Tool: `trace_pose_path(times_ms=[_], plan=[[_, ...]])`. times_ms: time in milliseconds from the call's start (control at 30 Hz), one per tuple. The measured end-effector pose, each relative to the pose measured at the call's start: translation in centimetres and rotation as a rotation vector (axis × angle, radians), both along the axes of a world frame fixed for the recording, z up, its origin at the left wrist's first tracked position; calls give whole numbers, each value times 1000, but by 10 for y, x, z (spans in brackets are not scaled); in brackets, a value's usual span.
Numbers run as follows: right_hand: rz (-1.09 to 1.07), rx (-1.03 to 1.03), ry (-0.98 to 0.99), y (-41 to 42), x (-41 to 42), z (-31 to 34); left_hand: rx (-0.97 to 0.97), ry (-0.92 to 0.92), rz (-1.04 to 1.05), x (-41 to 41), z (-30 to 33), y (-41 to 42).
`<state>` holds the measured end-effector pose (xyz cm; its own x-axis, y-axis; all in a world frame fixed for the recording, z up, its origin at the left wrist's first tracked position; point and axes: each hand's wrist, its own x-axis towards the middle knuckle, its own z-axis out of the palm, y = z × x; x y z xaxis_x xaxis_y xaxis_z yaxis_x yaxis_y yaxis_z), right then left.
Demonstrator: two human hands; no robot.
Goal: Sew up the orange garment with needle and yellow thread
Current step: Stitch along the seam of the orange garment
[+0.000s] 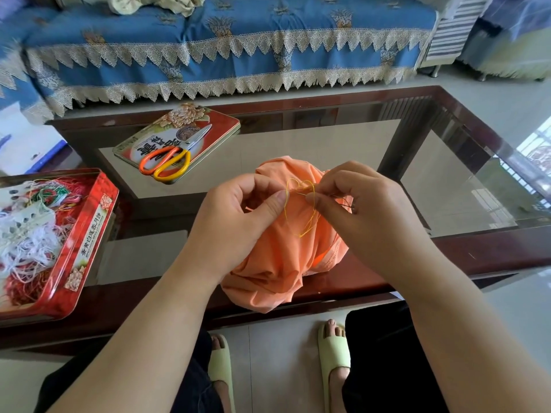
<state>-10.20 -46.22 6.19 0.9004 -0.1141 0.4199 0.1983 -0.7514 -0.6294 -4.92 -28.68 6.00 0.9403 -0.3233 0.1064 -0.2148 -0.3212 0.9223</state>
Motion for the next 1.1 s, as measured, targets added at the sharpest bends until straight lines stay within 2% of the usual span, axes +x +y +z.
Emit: trace_pose_path(times_ms=[433,1100], plan=[[-91,-39,13,11,1,0,46,-150,35,-7,-1,-6],[-63,134,119,10,3,0,12,-205,73,-5,-5,-7]])
